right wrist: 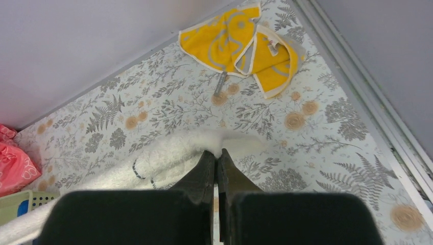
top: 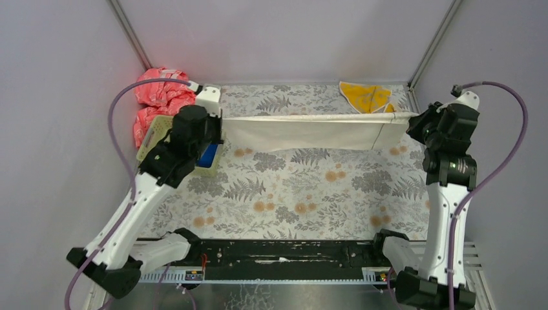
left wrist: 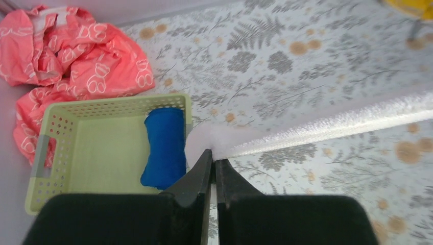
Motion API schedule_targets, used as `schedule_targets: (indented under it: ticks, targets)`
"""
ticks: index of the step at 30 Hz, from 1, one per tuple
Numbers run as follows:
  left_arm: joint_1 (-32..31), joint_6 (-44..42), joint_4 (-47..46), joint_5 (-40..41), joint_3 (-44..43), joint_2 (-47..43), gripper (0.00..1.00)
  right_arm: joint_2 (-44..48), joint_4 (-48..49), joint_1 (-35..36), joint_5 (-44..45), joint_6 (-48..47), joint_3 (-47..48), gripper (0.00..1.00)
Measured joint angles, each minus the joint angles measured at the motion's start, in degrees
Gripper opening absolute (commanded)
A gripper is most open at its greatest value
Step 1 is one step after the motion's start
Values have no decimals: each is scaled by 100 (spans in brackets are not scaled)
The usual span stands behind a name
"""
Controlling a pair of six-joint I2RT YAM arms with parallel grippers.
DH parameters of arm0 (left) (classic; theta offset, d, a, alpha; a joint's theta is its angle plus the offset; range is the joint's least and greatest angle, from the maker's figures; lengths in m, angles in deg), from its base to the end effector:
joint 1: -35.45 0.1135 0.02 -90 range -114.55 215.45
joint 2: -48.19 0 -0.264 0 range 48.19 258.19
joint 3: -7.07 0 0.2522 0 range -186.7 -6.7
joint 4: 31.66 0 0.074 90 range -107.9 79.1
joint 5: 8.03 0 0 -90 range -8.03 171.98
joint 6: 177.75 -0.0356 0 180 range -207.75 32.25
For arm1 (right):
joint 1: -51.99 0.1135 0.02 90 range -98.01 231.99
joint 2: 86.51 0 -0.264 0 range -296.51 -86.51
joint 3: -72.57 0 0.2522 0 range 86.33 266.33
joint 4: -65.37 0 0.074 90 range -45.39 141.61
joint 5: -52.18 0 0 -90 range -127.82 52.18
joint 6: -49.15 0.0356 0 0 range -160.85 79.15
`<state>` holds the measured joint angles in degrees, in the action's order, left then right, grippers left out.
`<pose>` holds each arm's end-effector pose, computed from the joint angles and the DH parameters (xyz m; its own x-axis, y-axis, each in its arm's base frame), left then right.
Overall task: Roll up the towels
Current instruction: Flatten out the towel at the center of the board.
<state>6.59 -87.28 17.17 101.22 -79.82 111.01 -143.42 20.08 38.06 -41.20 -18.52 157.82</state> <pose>0.2048 -0.0995 0.4061 -0.3684 0.1942 -0.9092 0.1905 0.9730 0.1306 0.1972 -0.0467 0.4225 -0.1912 0.4382 -0.8783 0.2792 0.8821 0.3793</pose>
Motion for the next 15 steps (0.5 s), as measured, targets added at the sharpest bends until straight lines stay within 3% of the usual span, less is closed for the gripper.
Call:
schedule_targets:
  ticks: [4,8,11,15]
  targets:
    - [-74,103,61,-286,13,-734,0,612,-280,2,221,-50,24,0]
    - [-74,129,57,-452,-4,-907,0,730,-348,2,247,-57,120,0]
    - [-72,127,52,-407,-15,-437,0,442,-302,0,341,-61,50,0]
    - [-68,122,35,-184,-26,951,0,-275,-52,-20,568,-98,-258,0]
